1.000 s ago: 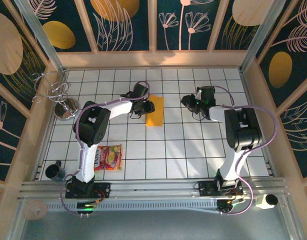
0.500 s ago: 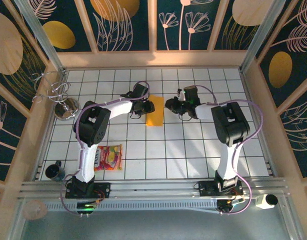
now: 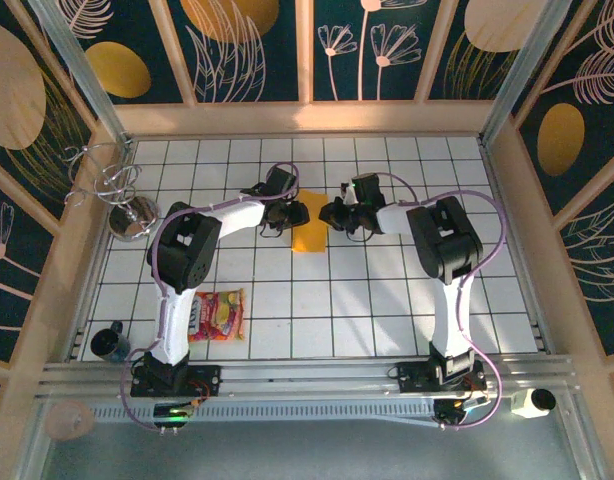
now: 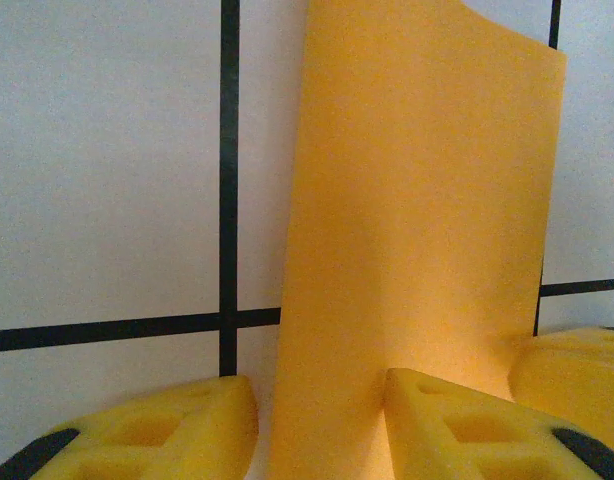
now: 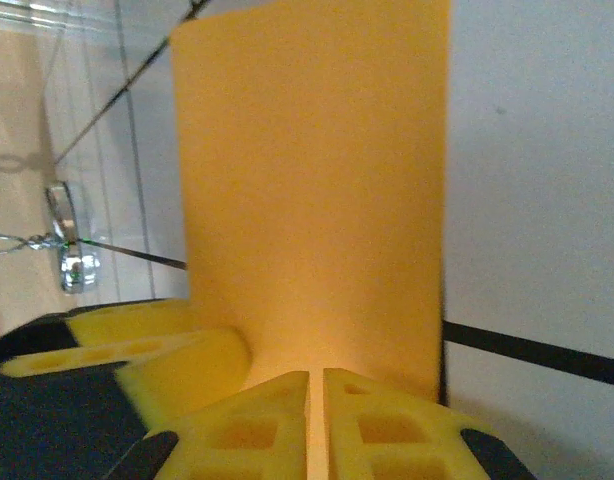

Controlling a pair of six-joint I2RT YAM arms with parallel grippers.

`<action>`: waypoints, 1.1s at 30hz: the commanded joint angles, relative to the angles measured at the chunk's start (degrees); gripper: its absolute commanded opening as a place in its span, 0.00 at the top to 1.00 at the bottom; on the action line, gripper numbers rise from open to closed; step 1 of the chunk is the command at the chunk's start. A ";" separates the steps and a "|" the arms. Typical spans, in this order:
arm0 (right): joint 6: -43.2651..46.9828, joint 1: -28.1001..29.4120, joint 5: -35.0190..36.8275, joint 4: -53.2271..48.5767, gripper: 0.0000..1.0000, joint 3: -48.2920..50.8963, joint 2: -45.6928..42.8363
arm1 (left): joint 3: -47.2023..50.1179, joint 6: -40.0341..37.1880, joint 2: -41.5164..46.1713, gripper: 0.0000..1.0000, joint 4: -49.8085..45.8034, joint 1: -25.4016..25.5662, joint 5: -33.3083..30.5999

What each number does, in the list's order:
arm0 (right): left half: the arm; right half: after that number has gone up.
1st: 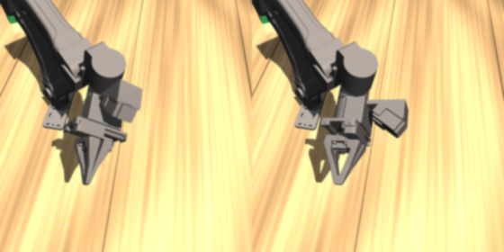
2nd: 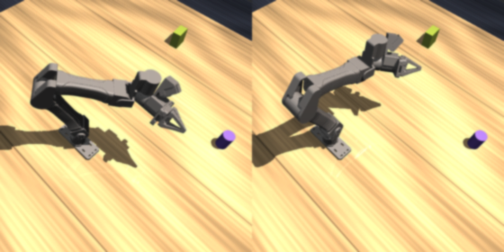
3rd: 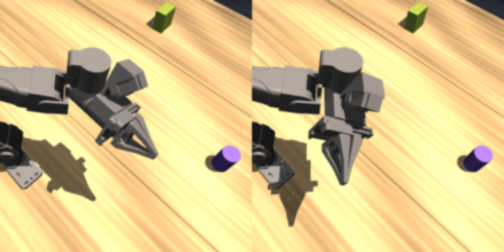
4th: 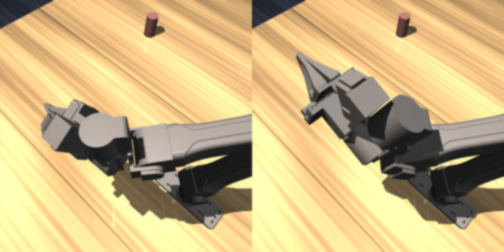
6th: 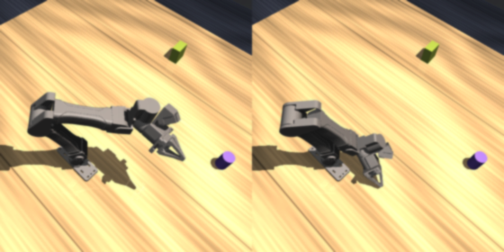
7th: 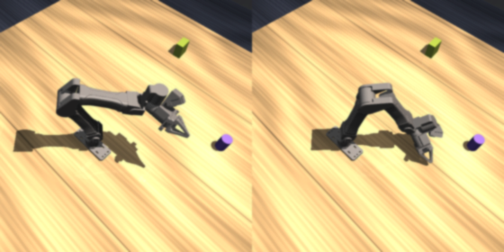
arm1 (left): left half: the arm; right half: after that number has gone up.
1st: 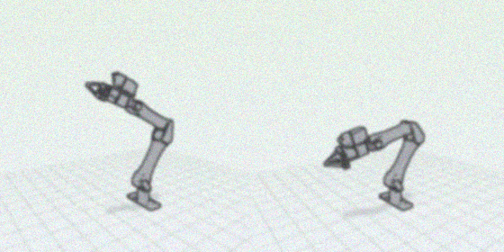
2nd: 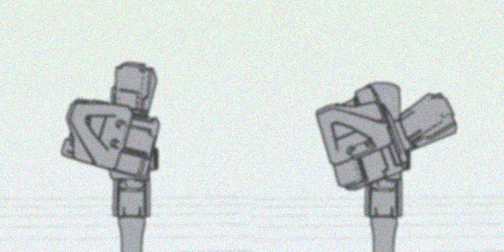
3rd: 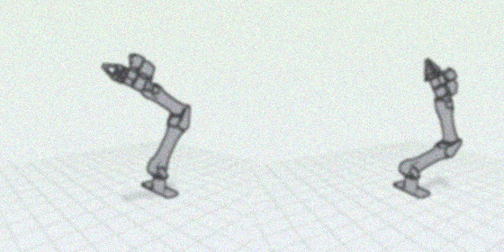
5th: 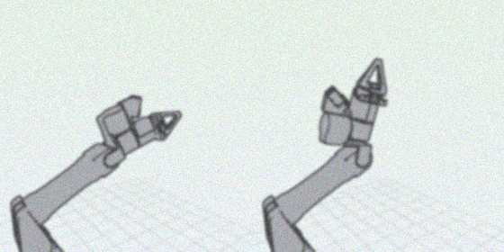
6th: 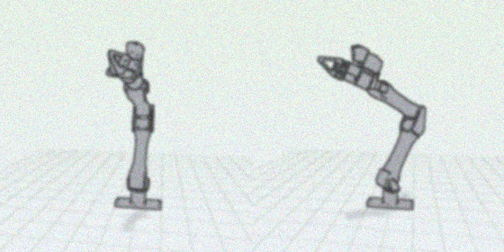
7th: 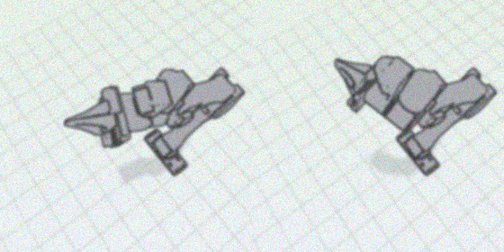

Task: Fold a paper plane with a square sheet of paper (pick it up from the middle)
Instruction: Hold the square sheet of paper at the center of the table.

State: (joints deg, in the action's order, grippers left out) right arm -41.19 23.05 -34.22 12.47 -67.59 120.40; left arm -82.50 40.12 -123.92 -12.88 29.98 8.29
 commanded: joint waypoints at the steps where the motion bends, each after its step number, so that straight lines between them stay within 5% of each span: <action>1: 2.27 0.43 1.69 -5.61 0.88 -1.53 1.81 | 5.11 -0.03 -12.58 0.58 -2.85 -0.01 -3.81; 17: 9.47 0.60 8.79 -22.24 0.89 -4.51 6.10 | 2.50 0.23 -0.50 0.51 -3.02 -0.07 -2.36; 26: 12.64 1.90 8.73 -24.01 0.89 -5.05 6.87 | 1.77 -1.26 9.64 0.38 -4.27 -0.48 -13.66; 33: 14.77 3.47 8.67 -23.28 0.89 -3.00 4.90 | 7.63 -0.01 16.02 0.37 0.72 -2.28 -11.08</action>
State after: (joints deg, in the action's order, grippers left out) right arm -29.08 24.60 -30.22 -2.28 -74.59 121.84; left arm -77.36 39.66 -110.43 -13.85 28.36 -2.46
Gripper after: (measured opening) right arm 0.111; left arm 0.632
